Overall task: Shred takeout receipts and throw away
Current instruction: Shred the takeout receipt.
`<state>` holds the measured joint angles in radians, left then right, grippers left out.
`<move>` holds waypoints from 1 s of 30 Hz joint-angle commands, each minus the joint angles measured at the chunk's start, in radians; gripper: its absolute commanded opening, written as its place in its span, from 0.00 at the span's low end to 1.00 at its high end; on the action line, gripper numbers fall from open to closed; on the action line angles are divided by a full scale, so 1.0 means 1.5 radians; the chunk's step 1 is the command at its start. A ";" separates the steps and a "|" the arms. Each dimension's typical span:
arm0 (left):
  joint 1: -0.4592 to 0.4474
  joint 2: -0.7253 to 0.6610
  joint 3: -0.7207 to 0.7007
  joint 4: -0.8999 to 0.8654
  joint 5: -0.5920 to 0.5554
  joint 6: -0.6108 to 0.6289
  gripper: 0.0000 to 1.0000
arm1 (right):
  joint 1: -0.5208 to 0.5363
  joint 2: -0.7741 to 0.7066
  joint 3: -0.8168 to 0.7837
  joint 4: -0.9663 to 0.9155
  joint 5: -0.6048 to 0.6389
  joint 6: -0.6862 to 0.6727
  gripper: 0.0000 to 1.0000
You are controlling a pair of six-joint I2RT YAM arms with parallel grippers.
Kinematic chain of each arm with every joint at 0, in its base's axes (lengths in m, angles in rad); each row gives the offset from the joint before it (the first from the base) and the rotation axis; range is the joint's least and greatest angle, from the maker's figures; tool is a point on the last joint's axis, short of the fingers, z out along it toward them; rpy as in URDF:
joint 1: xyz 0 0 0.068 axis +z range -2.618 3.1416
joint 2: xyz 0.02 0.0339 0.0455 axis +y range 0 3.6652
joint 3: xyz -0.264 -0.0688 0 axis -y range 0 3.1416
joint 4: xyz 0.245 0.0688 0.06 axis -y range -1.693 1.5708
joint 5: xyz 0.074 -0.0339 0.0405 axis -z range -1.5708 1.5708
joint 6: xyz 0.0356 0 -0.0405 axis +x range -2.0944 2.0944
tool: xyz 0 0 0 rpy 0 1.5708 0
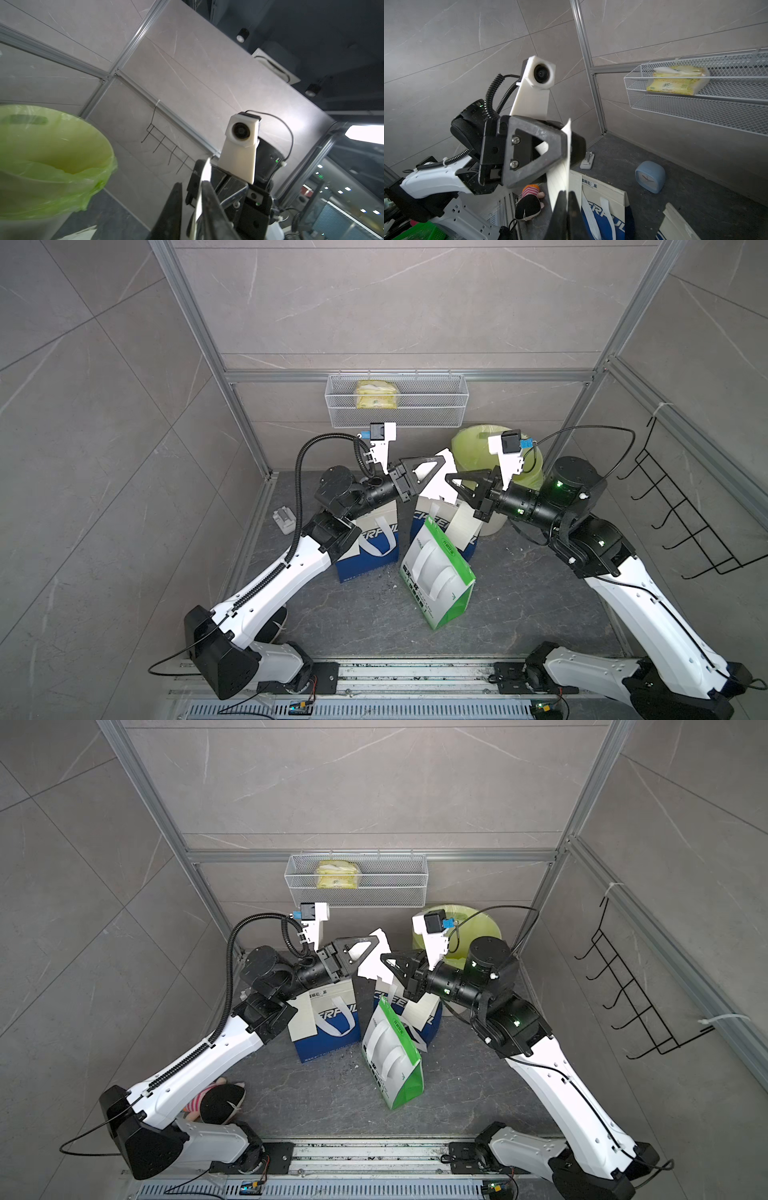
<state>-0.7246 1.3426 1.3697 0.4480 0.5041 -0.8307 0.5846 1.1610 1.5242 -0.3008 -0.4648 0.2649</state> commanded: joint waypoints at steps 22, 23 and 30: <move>-0.003 0.036 0.380 -0.775 0.119 0.831 0.68 | 0.000 0.013 0.116 -0.298 0.003 -0.587 0.00; -0.006 0.045 0.387 -0.782 0.117 0.832 0.69 | 0.000 0.013 0.117 -0.299 0.000 -0.589 0.00; -0.036 0.078 0.409 -0.799 0.089 0.861 0.66 | 0.001 0.026 0.137 -0.308 -0.014 -0.604 0.00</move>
<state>-0.7586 1.4673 1.9450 -0.7341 0.6319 0.4095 0.5846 1.1824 1.6928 -0.7410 -0.4625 -0.6109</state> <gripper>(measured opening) 0.663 0.040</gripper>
